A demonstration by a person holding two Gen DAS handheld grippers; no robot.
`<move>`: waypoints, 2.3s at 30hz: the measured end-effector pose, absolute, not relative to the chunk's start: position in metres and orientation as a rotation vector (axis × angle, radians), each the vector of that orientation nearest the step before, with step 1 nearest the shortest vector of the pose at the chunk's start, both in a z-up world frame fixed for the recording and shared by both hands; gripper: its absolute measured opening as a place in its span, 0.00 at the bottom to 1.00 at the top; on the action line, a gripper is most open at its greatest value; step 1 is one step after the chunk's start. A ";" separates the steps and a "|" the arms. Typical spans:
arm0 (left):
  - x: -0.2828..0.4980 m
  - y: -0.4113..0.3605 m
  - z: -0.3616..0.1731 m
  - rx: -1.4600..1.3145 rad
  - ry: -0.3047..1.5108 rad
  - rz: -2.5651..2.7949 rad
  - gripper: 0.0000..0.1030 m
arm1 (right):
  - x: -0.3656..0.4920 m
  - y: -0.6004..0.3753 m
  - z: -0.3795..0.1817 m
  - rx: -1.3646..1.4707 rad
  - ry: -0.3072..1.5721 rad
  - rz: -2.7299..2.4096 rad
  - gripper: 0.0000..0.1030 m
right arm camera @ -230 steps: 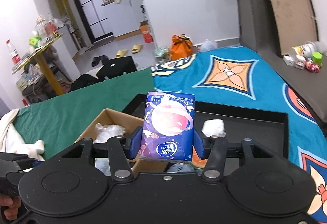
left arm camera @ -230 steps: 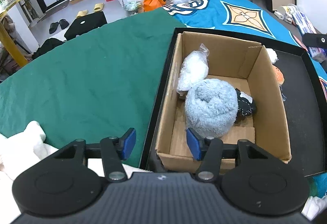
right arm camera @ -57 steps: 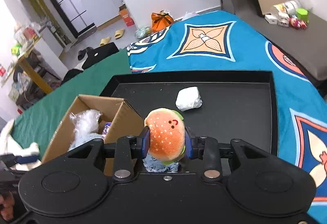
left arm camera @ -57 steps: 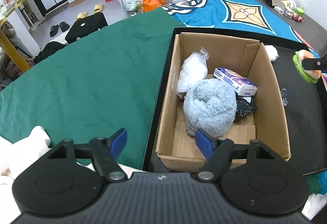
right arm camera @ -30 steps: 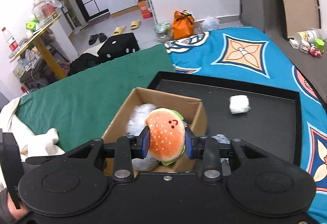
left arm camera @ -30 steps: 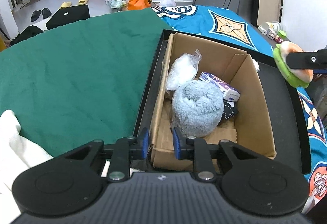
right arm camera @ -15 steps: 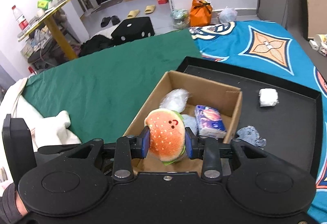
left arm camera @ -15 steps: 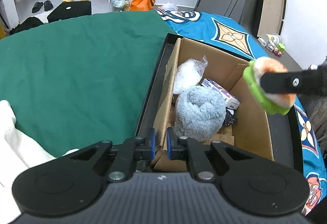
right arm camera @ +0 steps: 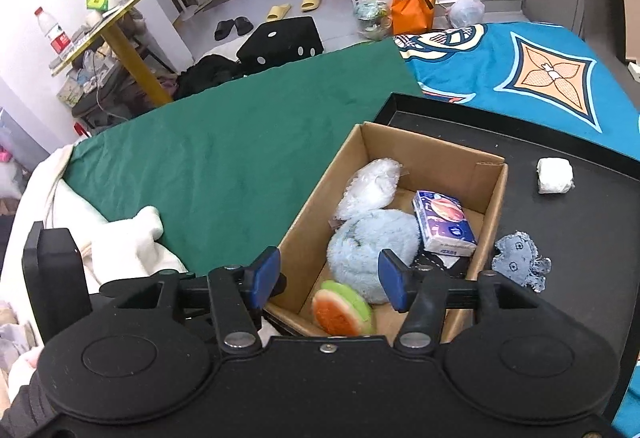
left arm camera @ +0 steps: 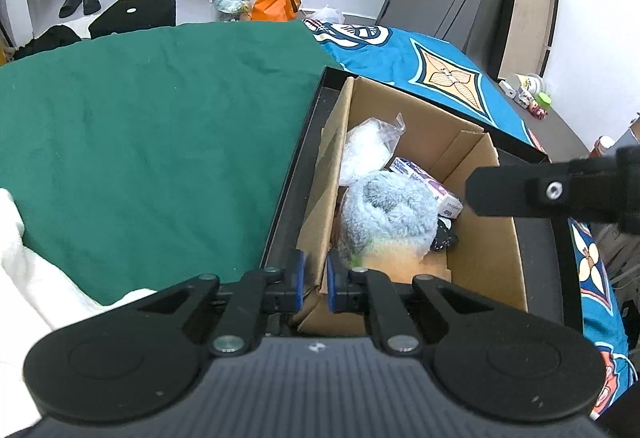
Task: Organize soft objects
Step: 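Lower the burger plush into the box and open the right tool, then move the right tool back over the tray toward the white wrapped ball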
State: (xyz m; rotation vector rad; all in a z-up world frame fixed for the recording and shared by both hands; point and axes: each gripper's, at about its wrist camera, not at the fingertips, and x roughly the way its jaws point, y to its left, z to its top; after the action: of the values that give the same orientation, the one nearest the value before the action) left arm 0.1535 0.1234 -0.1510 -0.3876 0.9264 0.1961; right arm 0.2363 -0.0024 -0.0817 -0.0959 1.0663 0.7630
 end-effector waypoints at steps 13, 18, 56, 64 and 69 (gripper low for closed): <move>0.157 0.120 -0.151 -0.369 0.942 0.216 0.10 | 0.254 -0.025 -0.080 -0.099 1.057 0.765 0.57; 0.156 0.115 -0.148 -0.335 0.949 0.235 0.14 | 0.266 -0.038 -0.077 -0.102 1.043 0.760 0.59; 0.232 0.068 -0.133 0.009 1.114 0.446 0.69 | 0.385 -0.131 -0.158 0.073 0.979 0.686 0.91; 0.251 0.062 -0.144 0.092 1.146 0.495 0.69 | 0.406 -0.132 -0.183 0.074 0.961 0.626 0.90; 0.261 0.060 -0.151 0.123 1.172 0.492 0.69 | 0.412 -0.125 -0.192 0.036 0.937 0.626 0.90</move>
State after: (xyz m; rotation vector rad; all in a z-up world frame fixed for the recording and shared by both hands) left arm 0.2607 0.0602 -0.1508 0.1233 1.1722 0.4923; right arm 0.4123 -0.1254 -0.1919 0.0360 0.9374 0.6255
